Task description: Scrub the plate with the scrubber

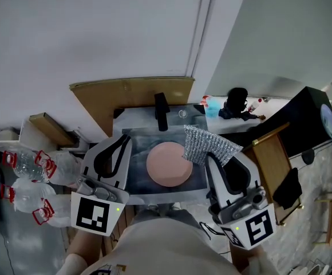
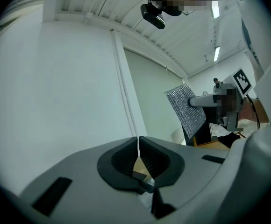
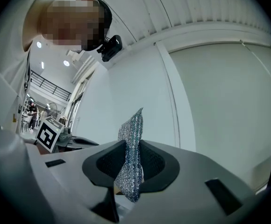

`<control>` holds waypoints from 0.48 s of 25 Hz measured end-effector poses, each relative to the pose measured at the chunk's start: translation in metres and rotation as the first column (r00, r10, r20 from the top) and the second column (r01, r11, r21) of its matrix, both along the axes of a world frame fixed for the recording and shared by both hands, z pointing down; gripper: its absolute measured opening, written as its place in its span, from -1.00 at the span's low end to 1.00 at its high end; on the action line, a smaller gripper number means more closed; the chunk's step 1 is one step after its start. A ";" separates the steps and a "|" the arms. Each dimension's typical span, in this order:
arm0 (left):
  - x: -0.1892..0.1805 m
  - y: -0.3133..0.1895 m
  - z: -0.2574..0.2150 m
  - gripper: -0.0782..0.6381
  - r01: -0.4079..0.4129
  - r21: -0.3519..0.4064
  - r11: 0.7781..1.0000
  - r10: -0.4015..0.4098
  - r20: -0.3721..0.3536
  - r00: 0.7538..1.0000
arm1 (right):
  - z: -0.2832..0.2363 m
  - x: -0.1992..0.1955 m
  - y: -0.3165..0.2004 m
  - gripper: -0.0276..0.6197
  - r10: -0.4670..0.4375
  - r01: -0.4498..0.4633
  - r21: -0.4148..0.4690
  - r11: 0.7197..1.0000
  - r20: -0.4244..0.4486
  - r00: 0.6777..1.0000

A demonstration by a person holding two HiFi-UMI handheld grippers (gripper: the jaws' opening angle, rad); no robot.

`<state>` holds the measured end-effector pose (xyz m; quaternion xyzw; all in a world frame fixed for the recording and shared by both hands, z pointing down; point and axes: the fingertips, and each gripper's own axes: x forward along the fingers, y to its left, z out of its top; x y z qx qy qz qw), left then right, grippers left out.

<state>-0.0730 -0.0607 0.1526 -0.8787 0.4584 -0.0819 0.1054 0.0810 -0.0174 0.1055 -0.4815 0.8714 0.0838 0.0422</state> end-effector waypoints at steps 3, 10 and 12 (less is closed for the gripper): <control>0.002 0.006 0.008 -0.70 -0.008 -0.013 1.000 0.008 -0.002 1.000 | 0.014 0.001 0.006 -0.58 -0.005 0.004 -0.036 0.999 -0.016 1.000; 0.014 0.015 0.037 -0.70 -0.026 -0.104 0.994 0.025 -0.010 1.000 | 0.045 0.005 0.006 -0.58 0.004 -0.006 -0.126 0.992 -0.016 1.000; 0.017 0.016 0.039 -0.70 -0.032 -0.111 0.993 0.030 -0.017 0.999 | 0.047 0.005 0.005 -0.58 0.007 -0.008 -0.132 0.991 -0.011 1.000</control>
